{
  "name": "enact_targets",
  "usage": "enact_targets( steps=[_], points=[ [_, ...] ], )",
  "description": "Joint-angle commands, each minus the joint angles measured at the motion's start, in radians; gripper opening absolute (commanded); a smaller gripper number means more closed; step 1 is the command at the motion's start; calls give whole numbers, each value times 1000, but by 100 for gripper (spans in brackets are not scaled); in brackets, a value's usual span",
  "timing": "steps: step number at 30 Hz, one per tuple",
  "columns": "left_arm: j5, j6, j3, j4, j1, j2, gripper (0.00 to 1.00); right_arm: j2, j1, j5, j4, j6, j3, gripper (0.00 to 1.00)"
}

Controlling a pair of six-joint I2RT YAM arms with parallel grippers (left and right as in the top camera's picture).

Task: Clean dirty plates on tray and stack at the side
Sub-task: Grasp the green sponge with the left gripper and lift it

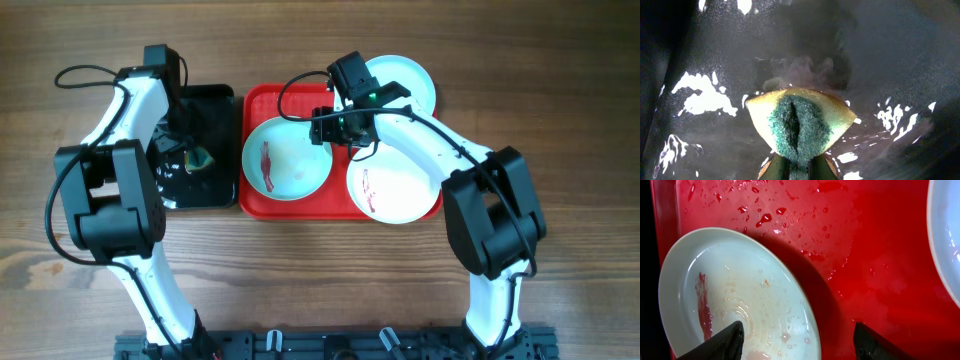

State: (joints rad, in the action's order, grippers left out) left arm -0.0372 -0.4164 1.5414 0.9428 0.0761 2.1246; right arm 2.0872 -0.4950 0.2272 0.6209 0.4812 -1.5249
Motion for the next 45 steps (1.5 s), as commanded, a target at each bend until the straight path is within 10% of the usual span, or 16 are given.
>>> enact_targets(
  steps=[1, 12, 22, 45],
  points=[
    [-6, 21, 6, 37, 6, 8, 4, 10, 2, 6, 9, -12, -18, 71],
    [2, 73, 110, 139, 6, -109, 4, 10, 2, 74, 13, -62, -18, 72],
    [22, 100, 110, 133, -21, -150, 4, 34, 1, 89, 12, -59, -5, 40],
    [36, 122, 110, 97, -111, -150, 4, 69, 3, 77, 15, -59, -5, 25]
  ],
)
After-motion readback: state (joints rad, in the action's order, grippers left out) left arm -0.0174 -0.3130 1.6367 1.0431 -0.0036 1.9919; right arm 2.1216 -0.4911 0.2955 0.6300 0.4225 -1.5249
